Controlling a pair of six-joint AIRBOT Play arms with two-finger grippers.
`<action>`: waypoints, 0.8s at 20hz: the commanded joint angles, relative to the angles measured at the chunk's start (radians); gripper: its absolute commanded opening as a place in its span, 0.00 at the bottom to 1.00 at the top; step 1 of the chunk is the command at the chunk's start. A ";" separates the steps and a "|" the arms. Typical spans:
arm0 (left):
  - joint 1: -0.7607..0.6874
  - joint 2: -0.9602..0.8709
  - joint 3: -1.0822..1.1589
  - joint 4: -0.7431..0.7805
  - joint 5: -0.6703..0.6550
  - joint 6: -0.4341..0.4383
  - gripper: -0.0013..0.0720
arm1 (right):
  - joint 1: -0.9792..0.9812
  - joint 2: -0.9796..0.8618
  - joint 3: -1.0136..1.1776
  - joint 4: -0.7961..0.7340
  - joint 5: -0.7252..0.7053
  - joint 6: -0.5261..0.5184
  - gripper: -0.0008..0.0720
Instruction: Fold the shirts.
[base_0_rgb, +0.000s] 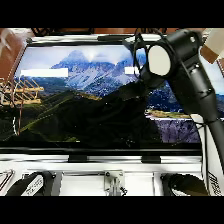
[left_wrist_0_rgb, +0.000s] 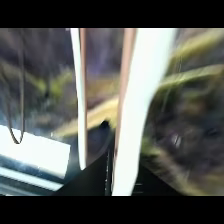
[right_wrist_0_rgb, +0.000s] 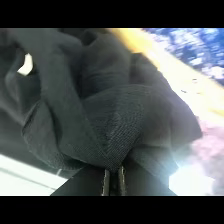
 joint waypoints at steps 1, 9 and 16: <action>-0.140 0.207 0.034 -0.165 -0.102 0.008 0.08 | 0.000 0.057 0.001 -0.178 -0.001 -0.003 0.14; -0.931 0.387 -0.041 -0.183 -0.565 0.001 0.08 | -0.032 0.091 0.001 -0.276 -0.032 0.028 0.15; -1.358 0.375 -0.150 -0.028 -0.532 -0.250 0.08 | -0.080 0.092 0.001 -0.246 -0.013 0.001 0.15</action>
